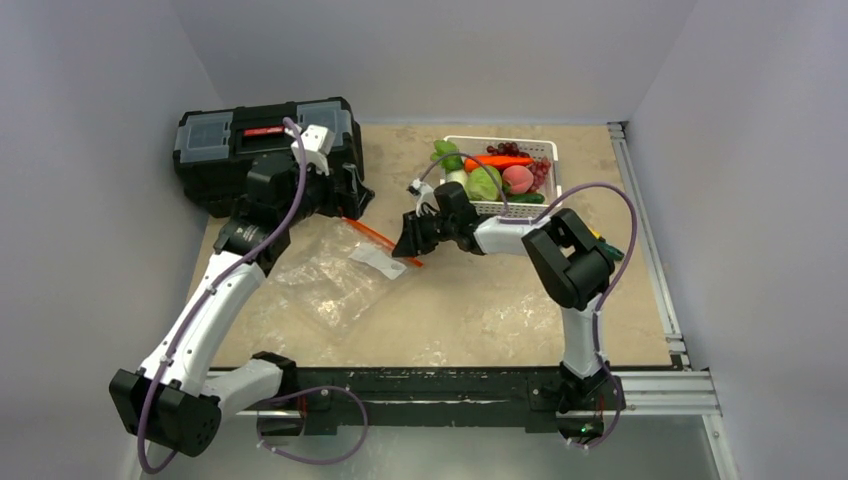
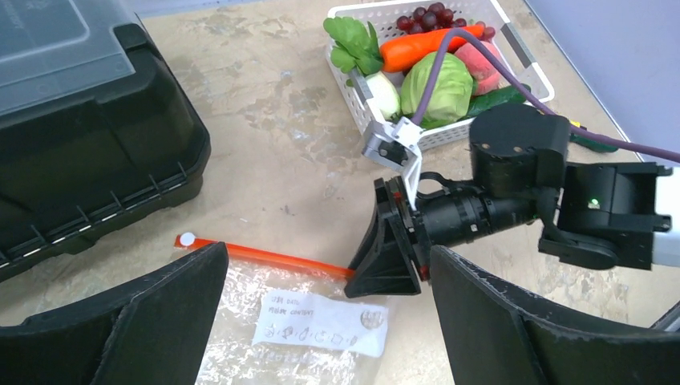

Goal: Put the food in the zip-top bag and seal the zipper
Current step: Pick up the zipper food storage bag at the center of the board.

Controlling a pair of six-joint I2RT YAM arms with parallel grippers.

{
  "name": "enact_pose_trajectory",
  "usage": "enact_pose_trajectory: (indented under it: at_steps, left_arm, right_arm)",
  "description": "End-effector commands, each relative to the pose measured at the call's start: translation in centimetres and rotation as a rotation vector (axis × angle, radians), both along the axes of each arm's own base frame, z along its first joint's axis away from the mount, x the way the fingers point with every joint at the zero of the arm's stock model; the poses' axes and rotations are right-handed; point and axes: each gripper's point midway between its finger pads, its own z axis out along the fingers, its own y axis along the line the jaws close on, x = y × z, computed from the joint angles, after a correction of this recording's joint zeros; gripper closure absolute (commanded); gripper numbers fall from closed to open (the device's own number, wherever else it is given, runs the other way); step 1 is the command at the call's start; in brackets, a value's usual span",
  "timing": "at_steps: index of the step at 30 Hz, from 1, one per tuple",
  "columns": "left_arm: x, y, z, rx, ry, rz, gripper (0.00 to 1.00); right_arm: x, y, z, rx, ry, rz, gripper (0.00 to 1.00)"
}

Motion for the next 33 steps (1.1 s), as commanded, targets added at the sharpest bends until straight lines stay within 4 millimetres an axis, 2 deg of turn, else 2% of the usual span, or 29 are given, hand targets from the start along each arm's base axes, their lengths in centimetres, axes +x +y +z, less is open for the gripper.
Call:
enact_pose_trajectory:
  at_steps: [1, 6, 9, 15, 17, 23, 26, 30, 33]
  left_arm:
    - [0.2, -0.9, 2.1, -0.031, -0.029, -0.030, 0.04]
    - [0.3, -0.8, 1.8, -0.030, -0.010, -0.018, 0.04]
    - [0.6, -0.9, 1.4, -0.029, 0.023, -0.011, 0.05]
    - [0.6, -2.6, 0.2, -0.092, 0.136, -0.063, 0.06]
    - [0.4, -3.6, -0.2, -0.131, 0.179, -0.096, 0.07]
    - [0.5, -5.9, -3.0, -0.199, 0.394, -0.113, 0.10]
    - [0.8, -5.9, -4.3, -0.208, 0.455, -0.076, 0.12]
    - [1.0, -5.9, -5.0, -0.215, 0.523, -0.045, 0.15]
    - [1.0, -6.0, -5.5, -0.214, 0.551, -0.039, 0.17]
  right_arm:
    - [-0.4, 0.8, 4.3, 0.139, -0.063, -0.045, 0.78]
    - [-1.2, -1.0, 5.3, 0.163, -0.098, -0.130, 0.94]
    - [-1.7, -2.2, 5.9, 0.163, -0.125, -0.172, 1.00]
    - [-2.3, -5.3, 7.2, 0.128, -0.215, -0.275, 1.00]
    - [-2.2, -7.0, 7.2, 0.085, -0.262, -0.336, 1.00]
    - [-2.0, -10.4, 9.0, 0.042, -0.364, -0.463, 1.00]
    - [-2.0, -10.8, 10.0, 0.036, -0.378, -0.475, 1.00]
    - [-2.2, -11.1, 10.6, 0.043, -0.412, -0.487, 1.00]
    - [-2.6, -10.7, 11.4, 0.064, -0.435, -0.489, 1.00]
